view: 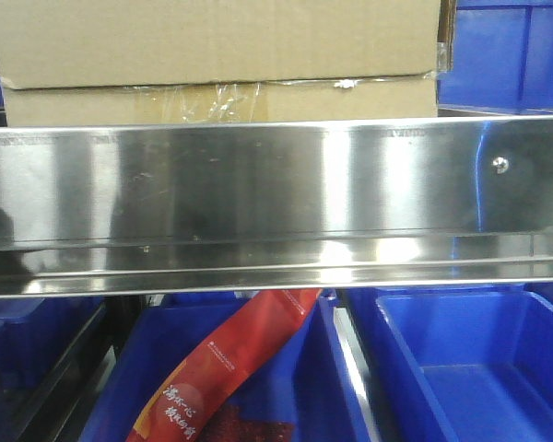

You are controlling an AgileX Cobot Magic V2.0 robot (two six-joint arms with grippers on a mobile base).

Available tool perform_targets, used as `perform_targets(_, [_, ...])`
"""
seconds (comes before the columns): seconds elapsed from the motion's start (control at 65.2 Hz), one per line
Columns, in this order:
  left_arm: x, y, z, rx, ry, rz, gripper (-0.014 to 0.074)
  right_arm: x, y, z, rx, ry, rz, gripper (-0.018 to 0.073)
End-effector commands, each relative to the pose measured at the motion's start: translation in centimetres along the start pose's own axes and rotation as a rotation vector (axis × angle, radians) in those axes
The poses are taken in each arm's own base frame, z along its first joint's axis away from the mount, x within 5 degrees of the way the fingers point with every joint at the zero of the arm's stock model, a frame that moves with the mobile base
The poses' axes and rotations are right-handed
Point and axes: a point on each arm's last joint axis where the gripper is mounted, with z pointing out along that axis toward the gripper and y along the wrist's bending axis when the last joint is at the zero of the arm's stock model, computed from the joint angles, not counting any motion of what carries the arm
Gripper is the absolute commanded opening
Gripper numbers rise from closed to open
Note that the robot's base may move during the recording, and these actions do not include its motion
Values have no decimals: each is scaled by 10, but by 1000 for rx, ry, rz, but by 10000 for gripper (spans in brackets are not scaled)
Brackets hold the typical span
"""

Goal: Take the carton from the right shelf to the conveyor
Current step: 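Move both grippers to the carton's side walls on the shelf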

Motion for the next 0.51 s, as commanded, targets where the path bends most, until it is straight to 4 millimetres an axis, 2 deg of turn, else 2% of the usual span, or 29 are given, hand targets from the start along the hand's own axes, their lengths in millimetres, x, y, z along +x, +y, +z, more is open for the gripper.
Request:
perform_targets(0.0, [-3,0,0,-3,-24,-2,20,-2,-1,0,8,-26,-7,-69])
perform_targets(0.491, [-6,0,-1,-5,-60,-3,20,-2,-1,0,8,-26,-7,-69])
